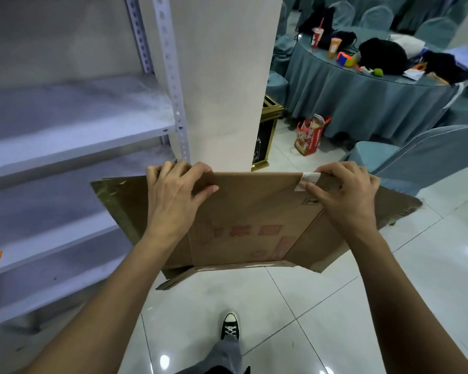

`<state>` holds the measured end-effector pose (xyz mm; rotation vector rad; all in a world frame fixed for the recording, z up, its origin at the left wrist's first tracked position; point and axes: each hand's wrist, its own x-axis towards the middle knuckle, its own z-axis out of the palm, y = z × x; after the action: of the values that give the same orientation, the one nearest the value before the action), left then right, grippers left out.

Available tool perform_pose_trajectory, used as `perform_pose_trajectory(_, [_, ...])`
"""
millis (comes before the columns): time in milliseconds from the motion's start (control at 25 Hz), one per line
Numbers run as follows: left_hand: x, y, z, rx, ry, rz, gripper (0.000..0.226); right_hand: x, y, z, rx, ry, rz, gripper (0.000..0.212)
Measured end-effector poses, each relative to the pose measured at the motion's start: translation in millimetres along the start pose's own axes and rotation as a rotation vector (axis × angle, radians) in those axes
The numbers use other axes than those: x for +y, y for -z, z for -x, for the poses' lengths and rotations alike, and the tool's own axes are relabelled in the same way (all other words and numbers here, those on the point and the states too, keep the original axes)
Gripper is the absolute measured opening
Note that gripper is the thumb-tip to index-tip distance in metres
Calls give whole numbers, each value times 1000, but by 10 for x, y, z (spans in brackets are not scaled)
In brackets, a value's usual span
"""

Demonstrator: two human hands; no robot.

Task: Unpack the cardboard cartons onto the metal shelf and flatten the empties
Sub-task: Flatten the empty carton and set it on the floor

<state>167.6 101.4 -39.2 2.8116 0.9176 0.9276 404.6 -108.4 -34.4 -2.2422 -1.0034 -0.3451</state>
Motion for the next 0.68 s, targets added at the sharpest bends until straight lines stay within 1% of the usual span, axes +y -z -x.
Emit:
perform_pose_trajectory(240, [180,-590,-570,-31,44,43,27,482,-181,-649,-39,21,47,32])
perform_pose_trajectory(480, [448,-1044,-1074,-56,60,73,26,960,-302,-1141,-42,14,70,33])
perform_pose_trajectory(680, [645,-1487,-1376,-69,94,53,27,1458,-520,-1536,-72,60,96,35])
